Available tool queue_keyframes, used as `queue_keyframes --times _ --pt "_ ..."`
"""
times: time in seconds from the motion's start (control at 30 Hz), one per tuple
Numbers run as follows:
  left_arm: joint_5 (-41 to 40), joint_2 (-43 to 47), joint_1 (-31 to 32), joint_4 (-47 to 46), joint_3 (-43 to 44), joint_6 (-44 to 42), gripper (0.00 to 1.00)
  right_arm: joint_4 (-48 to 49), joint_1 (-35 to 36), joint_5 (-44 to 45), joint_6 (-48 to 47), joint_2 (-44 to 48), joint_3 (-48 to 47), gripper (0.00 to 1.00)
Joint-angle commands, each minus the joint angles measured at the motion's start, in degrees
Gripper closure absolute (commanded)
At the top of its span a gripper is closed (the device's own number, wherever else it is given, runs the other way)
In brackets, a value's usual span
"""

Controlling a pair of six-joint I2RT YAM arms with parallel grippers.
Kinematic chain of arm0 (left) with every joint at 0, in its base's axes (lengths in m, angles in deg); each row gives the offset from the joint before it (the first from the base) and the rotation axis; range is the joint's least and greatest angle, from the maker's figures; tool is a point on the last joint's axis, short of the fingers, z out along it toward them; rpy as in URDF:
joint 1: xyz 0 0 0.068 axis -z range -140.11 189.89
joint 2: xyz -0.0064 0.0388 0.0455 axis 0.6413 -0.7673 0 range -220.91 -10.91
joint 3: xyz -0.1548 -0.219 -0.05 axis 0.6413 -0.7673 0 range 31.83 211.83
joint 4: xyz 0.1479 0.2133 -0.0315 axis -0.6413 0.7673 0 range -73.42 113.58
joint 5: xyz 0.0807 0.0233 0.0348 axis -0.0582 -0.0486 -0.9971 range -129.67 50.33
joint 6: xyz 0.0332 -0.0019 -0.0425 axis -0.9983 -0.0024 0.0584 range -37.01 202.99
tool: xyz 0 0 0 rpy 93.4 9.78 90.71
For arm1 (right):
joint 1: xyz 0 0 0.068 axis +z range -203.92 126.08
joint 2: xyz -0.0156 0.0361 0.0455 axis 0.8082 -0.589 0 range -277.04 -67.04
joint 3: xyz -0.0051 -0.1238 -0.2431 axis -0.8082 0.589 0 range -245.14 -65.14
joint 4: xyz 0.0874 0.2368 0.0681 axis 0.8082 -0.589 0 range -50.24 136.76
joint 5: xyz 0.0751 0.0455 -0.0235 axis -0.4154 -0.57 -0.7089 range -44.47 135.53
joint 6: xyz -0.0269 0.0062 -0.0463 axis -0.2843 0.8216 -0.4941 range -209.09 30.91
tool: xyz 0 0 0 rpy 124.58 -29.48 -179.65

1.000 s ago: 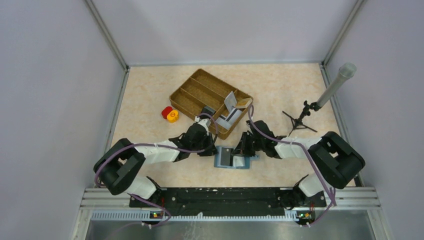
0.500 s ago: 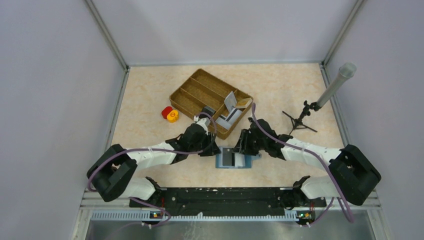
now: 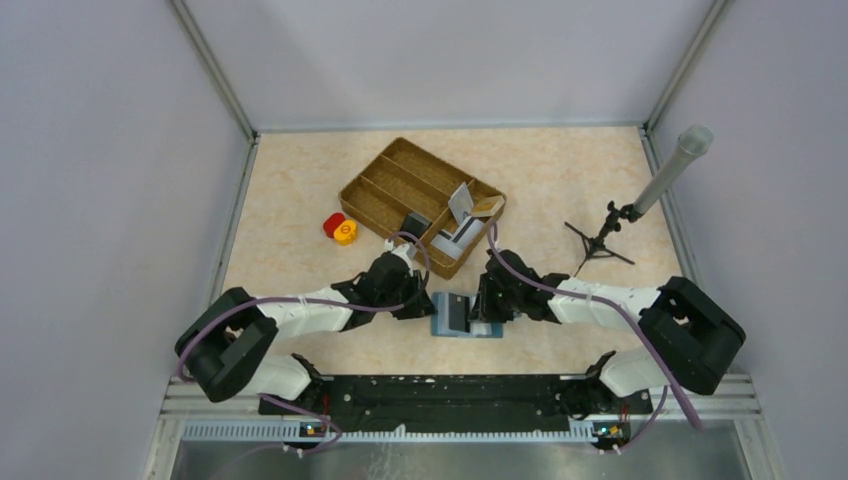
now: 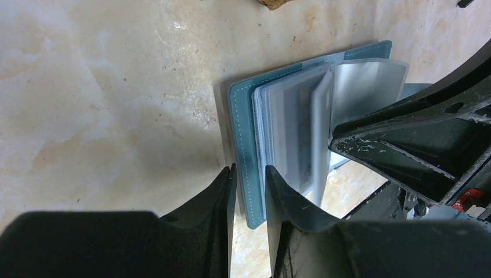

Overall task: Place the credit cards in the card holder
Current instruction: Insert the credit card into the card holder.

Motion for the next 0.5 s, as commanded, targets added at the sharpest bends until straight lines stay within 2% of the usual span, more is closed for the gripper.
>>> queue_keyframes --times 0.0,0.47 --pt "0.34 -0.81 0.19 -1.89 -0.64 0.66 0.72 -0.22 1.48 2.35 0.47 -1.08 -2.52 0.84" --pt "2.02 -2.12 0.51 -4.58 -1.29 1.81 0.77 9.19 3.88 -1.12 2.36 -5.07 -4.05 0.90"
